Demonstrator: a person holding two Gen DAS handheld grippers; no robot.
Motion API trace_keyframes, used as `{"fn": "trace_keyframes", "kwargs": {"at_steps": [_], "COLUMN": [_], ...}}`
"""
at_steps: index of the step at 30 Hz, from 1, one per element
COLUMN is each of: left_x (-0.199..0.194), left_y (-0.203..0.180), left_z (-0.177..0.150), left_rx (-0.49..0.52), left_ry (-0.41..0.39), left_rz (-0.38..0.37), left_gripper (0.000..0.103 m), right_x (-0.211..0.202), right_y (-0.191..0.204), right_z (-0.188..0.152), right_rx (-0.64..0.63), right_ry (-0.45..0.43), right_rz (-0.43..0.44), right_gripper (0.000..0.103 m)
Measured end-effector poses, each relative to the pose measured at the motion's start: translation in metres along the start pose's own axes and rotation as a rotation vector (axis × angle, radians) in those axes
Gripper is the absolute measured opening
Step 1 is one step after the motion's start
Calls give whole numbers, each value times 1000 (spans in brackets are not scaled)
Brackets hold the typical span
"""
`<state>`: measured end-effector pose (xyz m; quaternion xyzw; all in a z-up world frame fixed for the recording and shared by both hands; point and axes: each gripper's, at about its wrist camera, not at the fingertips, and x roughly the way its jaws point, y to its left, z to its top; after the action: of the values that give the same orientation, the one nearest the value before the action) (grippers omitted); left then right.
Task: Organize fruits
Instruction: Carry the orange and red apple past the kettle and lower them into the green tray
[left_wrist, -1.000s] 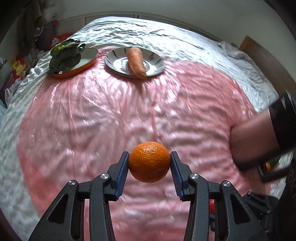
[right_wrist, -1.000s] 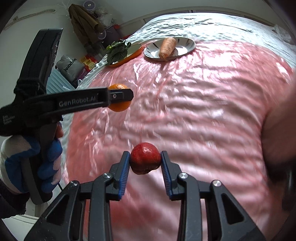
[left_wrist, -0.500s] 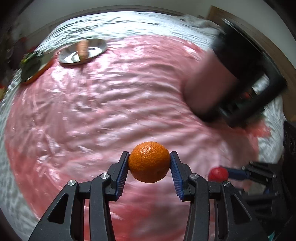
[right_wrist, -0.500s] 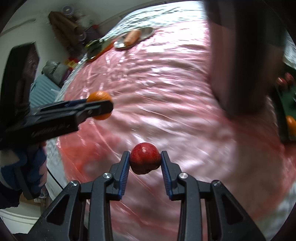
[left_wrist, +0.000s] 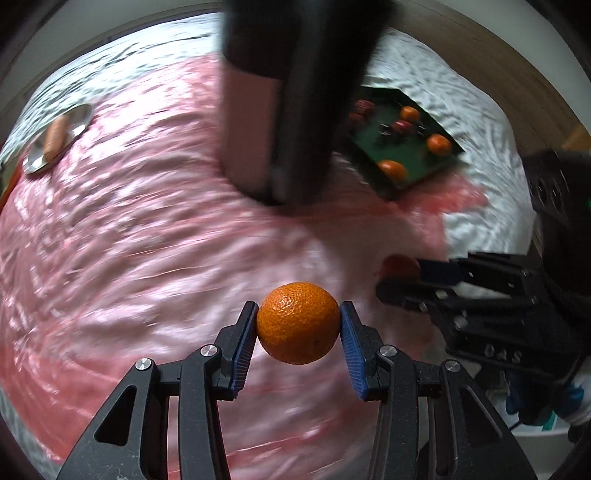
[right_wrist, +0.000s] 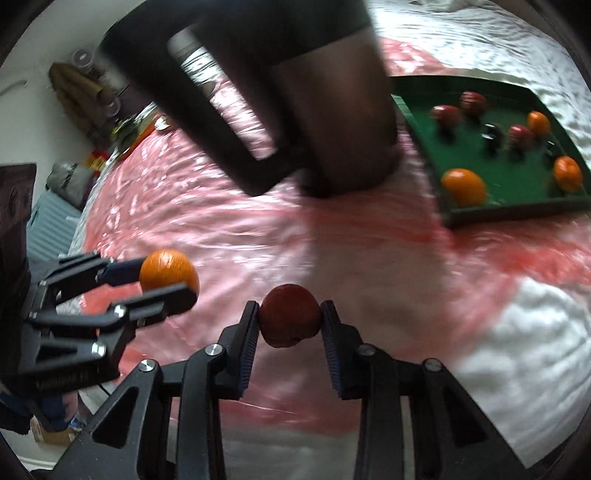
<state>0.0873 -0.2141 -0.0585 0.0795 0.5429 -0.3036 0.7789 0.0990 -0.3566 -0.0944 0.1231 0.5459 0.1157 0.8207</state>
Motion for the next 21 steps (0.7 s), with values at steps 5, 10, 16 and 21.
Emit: {"fn": "trace_keyframes", "kwargs": {"at_steps": [5, 10, 16, 21], "left_x": [12, 24, 40, 62], "left_y": [-40, -73, -104, -123], "left_z": [12, 35, 80, 124], "left_rx": [63, 93, 117, 108], "left_ry": [9, 1, -45, -81], "left_rz": [-51, -98, -135, -132], "left_gripper": [39, 39, 39, 39], "right_x": [-17, -42, -66, -77], "right_y": [-32, -76, -128, -168], "right_z": [-1, 4, 25, 53], "right_rx": [55, 108, 144, 148], "right_ry": [-32, -81, -153, -209], "right_rz": [-43, -89, -142, -171], "right_gripper": [60, 60, 60, 60]}}
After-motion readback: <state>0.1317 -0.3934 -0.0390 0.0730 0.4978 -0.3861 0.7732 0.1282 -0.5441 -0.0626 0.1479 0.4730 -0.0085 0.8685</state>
